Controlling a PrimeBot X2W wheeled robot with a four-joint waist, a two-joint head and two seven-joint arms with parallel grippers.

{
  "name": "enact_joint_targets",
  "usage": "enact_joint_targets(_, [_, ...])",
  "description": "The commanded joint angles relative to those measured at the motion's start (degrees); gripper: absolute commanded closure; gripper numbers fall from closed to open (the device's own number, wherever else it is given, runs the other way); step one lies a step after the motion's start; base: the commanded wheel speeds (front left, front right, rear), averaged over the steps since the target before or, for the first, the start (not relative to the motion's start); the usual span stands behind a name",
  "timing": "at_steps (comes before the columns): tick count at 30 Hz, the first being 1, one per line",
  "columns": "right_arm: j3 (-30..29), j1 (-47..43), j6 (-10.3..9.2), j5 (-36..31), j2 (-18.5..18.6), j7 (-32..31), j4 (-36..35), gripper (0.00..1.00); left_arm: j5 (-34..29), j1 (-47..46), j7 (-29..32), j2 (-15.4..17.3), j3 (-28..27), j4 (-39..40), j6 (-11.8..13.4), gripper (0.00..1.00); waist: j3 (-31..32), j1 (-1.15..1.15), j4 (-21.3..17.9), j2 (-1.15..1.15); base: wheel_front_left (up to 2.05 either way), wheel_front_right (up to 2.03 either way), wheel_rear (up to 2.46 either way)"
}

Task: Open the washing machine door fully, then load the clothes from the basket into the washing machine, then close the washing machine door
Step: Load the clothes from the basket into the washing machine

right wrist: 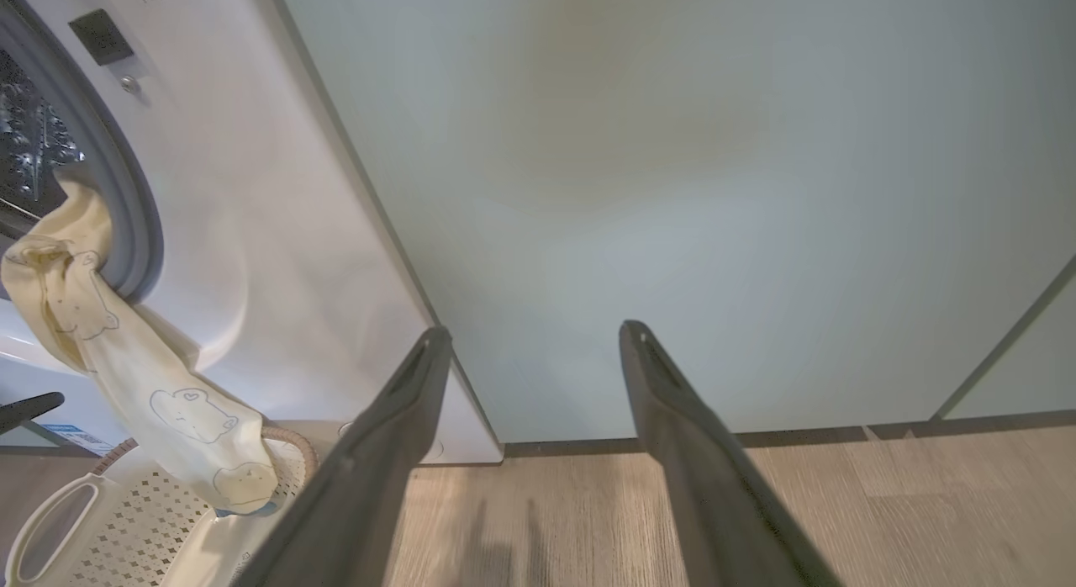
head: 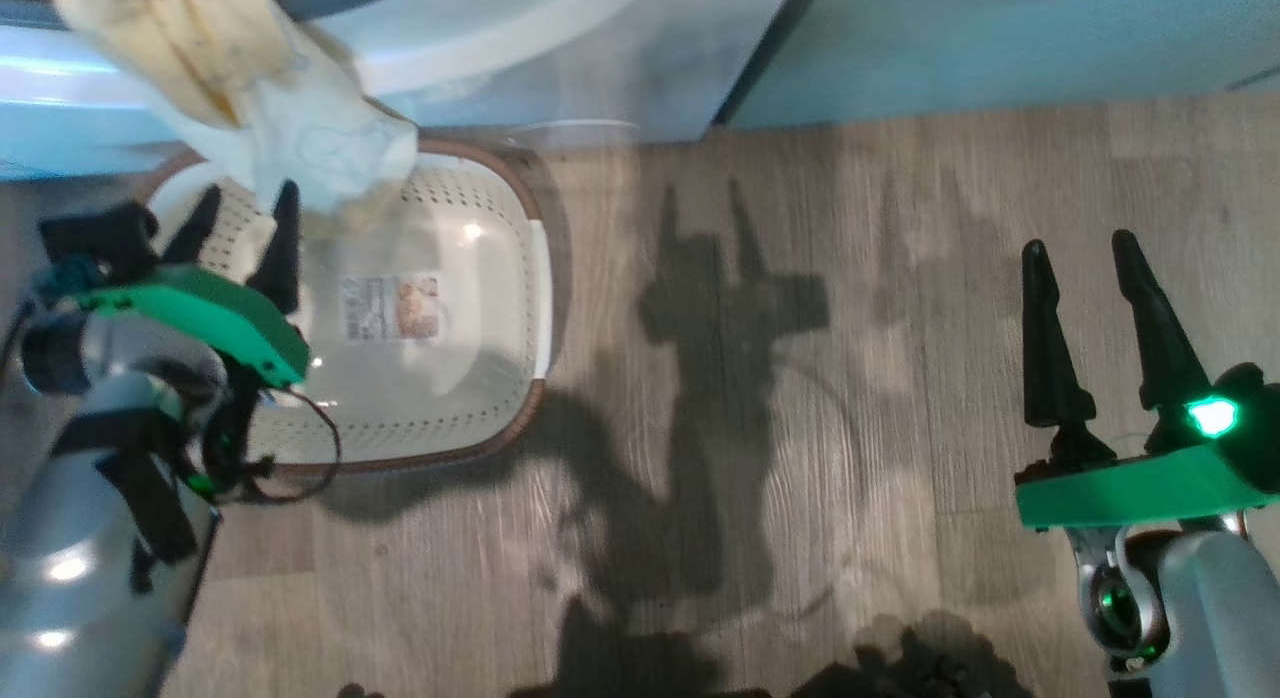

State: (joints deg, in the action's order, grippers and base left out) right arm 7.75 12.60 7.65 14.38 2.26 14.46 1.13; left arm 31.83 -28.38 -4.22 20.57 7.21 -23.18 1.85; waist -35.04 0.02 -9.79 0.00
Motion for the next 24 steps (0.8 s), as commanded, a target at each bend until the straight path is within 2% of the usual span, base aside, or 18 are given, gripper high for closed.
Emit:
enact_joint_targets(1, [1.22,0.32,-0.16,0.61,0.62,0.54,-1.93,0.00,0.11,-1.71,0.24,2.96,-2.47,0.39,-0.31,0.00,-2.11,-0.02,-1.61,0.00,0.00,0.00,0.00])
enact_joint_targets(11, [2.14,2.02,-0.16,2.81,0.62,0.54,-2.12,0.00,0.60,-10.02,0.78,7.28,-3.85,-7.93,-1.78,0.00,-5.47,-0.02,-4.16,0.00,0.00,0.00,0.00])
enact_joint_targets(21, [2.34,2.22,-0.16,3.18,0.62,0.54,-2.06,0.00,0.27,-13.36,-0.19,8.01,-3.28,-10.99,-2.27,0.00,-5.88,-0.02,-4.46,0.00,0.00,0.00,0.00])
enact_joint_targets(22, [2.38,2.24,-0.16,3.18,0.62,0.54,-2.00,0.00,0.24,-13.53,-0.16,7.98,-3.05,-11.27,-2.48,0.42,-5.84,-0.02,-4.42,0.00,0.00,0.00,0.00])
enact_joint_targets(24, [2.44,2.32,-0.16,3.21,0.62,0.54,-1.94,0.00,0.30,-13.80,-0.11,7.88,-2.73,-11.84,-2.80,1.00,-5.73,-0.02,-4.32,0.00,0.00,0.00,0.00])
